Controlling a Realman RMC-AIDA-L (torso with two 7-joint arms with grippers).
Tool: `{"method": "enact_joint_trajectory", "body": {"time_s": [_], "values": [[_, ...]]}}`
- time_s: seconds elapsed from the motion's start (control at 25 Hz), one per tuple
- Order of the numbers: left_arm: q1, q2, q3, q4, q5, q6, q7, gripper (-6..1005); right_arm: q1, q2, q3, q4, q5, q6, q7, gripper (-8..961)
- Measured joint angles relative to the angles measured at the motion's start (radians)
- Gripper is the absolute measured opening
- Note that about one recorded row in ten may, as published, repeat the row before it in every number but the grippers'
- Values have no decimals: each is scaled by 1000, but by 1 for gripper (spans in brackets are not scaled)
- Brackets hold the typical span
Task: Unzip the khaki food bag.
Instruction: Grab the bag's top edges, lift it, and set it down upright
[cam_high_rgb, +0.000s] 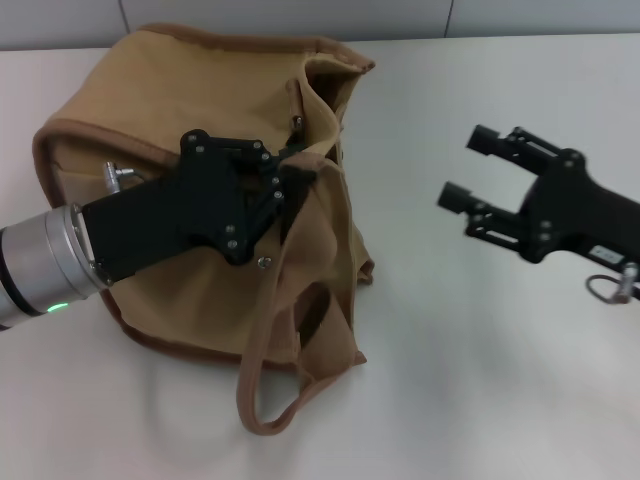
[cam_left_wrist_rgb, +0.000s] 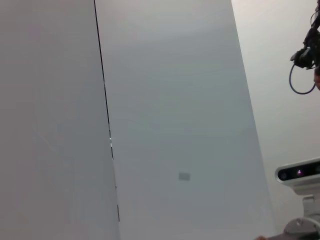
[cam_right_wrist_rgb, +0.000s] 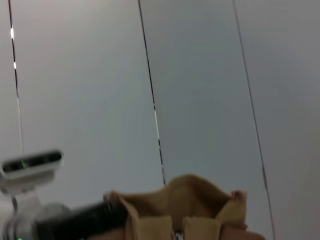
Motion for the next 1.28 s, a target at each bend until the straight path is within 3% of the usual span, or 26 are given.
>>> {"method": "enact_joint_trajectory", "body": {"time_s": [0.24, 0.44, 0.8, 1.2, 1.28], "values": [[-17, -3, 6, -39, 0, -4, 0, 40, 55, 5, 9, 210, 12, 82, -388, 754], [-38, -4, 15, -75, 0, -7, 7, 43, 101, 8, 16, 336, 22, 153, -548, 751], [-77, -4, 14, -132, 1, -19, 53, 48, 138, 10, 68, 438, 23, 218, -659, 746], [-84, -4, 16, -154, 6, -29, 55, 53, 143, 10, 86, 452, 23, 220, -662, 740], [-88, -4, 16, -162, 10, -27, 58, 55, 143, 10, 89, 454, 23, 223, -662, 674]]}}
